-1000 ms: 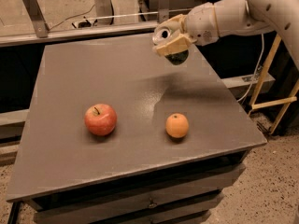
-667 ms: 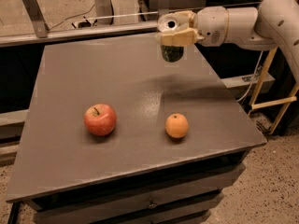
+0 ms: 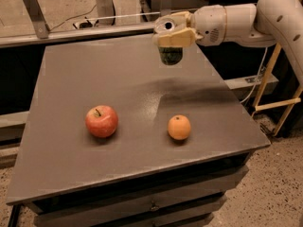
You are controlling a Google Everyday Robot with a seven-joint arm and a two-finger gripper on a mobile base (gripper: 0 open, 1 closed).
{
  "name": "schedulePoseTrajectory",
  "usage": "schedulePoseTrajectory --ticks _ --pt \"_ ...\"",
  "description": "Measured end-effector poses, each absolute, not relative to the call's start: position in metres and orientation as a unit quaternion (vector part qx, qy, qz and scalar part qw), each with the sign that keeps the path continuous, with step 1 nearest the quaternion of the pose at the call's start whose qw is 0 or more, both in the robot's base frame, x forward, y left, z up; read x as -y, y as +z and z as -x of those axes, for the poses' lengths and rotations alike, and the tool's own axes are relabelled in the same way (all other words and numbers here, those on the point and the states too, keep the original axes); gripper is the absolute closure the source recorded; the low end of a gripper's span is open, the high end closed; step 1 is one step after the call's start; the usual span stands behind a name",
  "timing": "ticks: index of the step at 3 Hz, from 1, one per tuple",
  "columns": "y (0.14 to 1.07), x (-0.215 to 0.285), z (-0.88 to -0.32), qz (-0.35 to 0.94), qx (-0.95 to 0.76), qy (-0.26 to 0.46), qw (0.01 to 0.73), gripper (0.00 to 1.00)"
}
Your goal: Place green can upright
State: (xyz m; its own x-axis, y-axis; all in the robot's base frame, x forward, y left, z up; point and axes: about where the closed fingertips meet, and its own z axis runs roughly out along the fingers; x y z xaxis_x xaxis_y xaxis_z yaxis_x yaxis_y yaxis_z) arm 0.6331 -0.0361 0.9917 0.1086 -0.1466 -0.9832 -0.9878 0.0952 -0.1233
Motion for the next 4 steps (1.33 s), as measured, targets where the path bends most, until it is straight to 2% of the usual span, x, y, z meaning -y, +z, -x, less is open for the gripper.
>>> schedulePoseTrajectory --ticks 1,2,3,4 --pt "0.986 0.039 -0.625 0.505 -0.534 0.449 0.509 1.00" --pt "0.984 0.038 -0.616 0.481 -0.534 0.487 0.497 0.82" --pt "0.965 0.044 -0.609 0.446 -0.541 0.518 0.490 0.51" --pt "0.937 0.056 -0.606 0.410 -0.550 0.539 0.488 0.29"
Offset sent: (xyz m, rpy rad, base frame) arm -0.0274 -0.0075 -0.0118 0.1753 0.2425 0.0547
